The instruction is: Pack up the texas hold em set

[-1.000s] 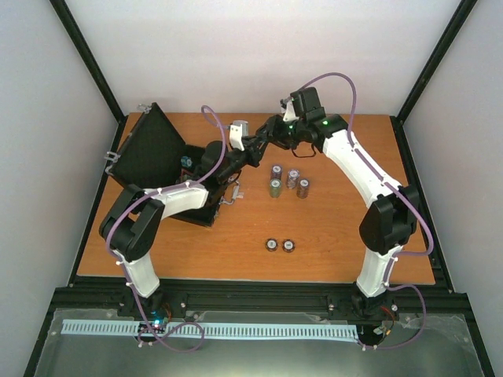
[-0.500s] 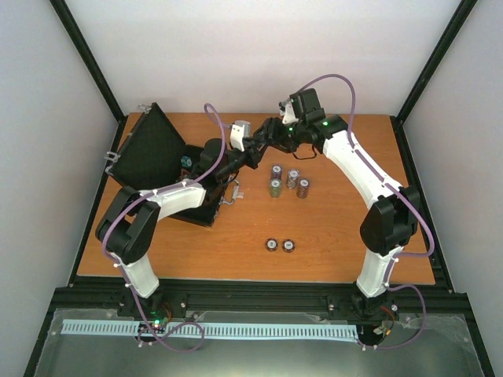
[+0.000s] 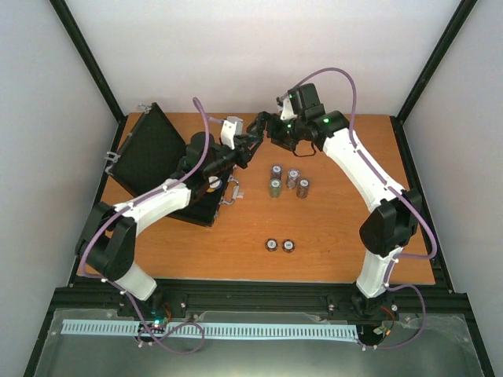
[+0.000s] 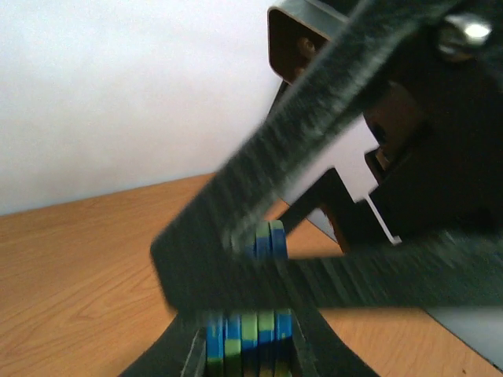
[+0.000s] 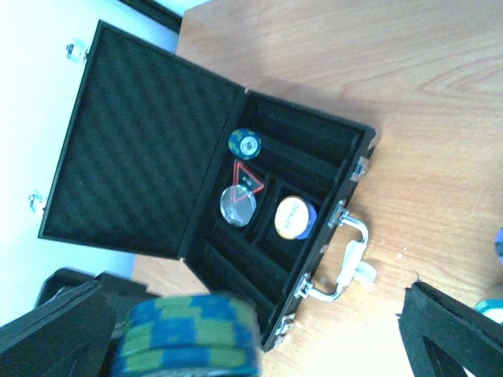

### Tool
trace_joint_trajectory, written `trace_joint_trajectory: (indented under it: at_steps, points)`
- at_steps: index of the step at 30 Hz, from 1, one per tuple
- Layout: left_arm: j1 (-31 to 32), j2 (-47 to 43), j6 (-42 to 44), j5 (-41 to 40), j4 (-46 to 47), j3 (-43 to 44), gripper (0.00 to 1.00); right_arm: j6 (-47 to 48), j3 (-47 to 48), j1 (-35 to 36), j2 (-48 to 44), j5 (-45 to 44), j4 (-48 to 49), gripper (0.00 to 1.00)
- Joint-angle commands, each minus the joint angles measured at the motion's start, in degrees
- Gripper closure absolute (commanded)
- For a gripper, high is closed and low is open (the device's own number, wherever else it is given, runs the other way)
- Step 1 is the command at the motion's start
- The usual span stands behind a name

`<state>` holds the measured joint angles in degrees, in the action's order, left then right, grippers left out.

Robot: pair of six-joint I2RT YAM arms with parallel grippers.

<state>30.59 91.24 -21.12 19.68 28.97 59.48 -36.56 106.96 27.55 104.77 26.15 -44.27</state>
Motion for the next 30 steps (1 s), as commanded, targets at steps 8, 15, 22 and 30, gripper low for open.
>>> trace_joint_trajectory:
  at_steps: [8, 15, 22, 30]
  points:
    - [-6.3, -11.4, 15.0, 1.4, -28.4, 0.4, 0.99, 2.3, 2.3, -6.3, -2.2, -6.8, 5.0, 0.00]
    - [-11.6, -7.3, 24.2, -10.8, -48.7, 7.8, 0.99, 7.5, 1.5, -7.3, -3.7, -11.7, -0.1, 0.00]
    - [-17.9, 4.3, 25.8, -12.2, -64.8, 17.1, 0.99, 9.7, -8.9, -7.3, -8.8, -13.7, 0.0, 0.00]
    - [-24.2, 17.9, 26.3, -8.7, -73.6, 27.7, 0.99, 10.7, -15.1, -7.5, -11.6, -14.7, -0.4, 0.00]
